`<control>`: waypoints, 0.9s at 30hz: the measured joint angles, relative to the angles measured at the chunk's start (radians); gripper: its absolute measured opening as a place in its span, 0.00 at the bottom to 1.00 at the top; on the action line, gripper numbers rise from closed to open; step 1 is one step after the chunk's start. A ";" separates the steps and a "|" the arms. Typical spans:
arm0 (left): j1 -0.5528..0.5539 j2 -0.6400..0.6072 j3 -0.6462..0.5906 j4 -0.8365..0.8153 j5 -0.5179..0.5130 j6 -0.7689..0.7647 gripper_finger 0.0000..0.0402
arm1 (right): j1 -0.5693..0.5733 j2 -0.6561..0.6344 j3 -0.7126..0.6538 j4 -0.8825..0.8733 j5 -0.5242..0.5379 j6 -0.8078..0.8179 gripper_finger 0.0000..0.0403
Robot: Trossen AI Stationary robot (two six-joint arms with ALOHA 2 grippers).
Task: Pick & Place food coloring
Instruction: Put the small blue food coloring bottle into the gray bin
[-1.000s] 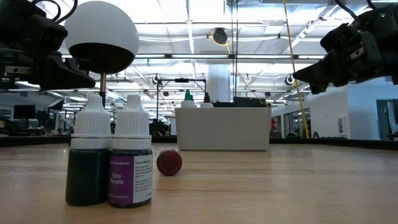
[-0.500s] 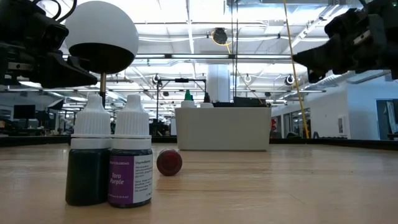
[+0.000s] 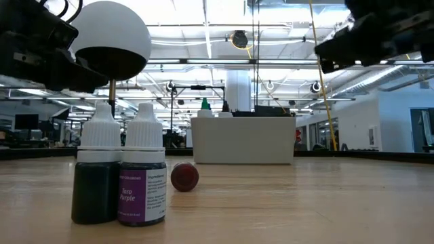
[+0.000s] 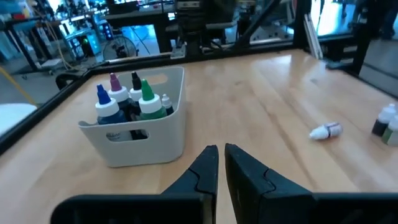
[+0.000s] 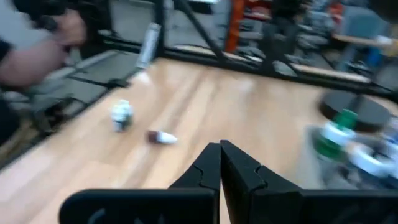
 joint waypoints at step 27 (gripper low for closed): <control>0.000 0.000 0.000 0.019 0.000 0.003 0.09 | 0.156 0.557 0.540 -0.206 0.312 0.029 0.00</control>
